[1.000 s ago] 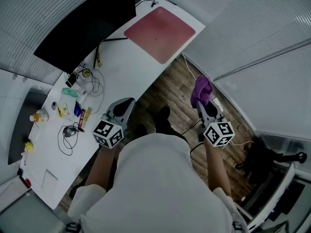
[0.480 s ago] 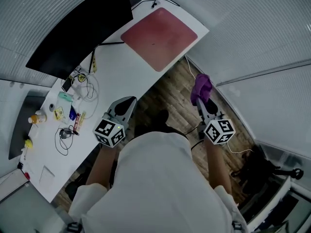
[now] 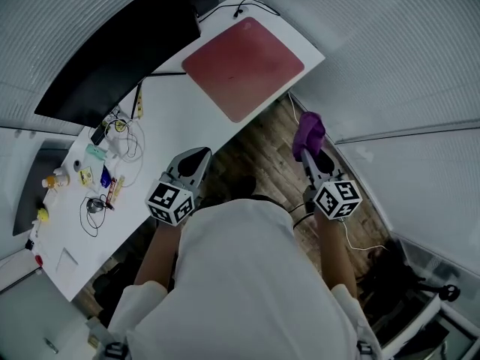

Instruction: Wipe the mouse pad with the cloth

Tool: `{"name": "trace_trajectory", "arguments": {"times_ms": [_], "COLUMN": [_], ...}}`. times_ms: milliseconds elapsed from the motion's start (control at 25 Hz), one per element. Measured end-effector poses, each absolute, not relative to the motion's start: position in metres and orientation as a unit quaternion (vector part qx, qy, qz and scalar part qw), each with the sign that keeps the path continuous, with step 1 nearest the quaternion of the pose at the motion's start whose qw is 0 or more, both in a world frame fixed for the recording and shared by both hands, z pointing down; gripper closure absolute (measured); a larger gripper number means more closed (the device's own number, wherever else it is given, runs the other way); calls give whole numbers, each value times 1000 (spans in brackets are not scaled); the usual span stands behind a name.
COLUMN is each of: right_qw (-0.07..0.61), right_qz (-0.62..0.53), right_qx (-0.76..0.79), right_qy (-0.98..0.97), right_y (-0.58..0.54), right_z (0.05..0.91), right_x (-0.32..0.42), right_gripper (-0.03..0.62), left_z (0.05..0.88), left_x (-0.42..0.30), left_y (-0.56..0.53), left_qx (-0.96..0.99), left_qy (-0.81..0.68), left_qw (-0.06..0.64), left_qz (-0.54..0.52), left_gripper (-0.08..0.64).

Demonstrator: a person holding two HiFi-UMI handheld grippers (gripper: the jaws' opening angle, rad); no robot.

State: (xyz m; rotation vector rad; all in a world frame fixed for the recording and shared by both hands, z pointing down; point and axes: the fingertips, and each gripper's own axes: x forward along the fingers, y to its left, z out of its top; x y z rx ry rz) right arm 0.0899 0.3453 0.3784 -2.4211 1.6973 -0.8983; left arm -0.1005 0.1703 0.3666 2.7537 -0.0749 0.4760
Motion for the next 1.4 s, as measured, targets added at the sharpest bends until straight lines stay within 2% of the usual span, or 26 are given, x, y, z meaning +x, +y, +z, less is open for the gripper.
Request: {"name": "trace_trajectory", "arguments": {"times_ms": [760,1400], "right_qw": [2,-97], "right_qz": [-349,-423], "right_qx": [-730,-656], "right_qy": [588,618], "right_y": [284,172], "right_z": [420,499], "right_x": [127,123], "right_gripper": [471,471], "left_z": [387,458], "left_x": [-63,-36], "left_y": [136,58], "left_qx": [964,951], "left_qy": [-58,-41], "left_qw": [178,217], "left_qz": [187,216], "left_gripper": [541,541]}}
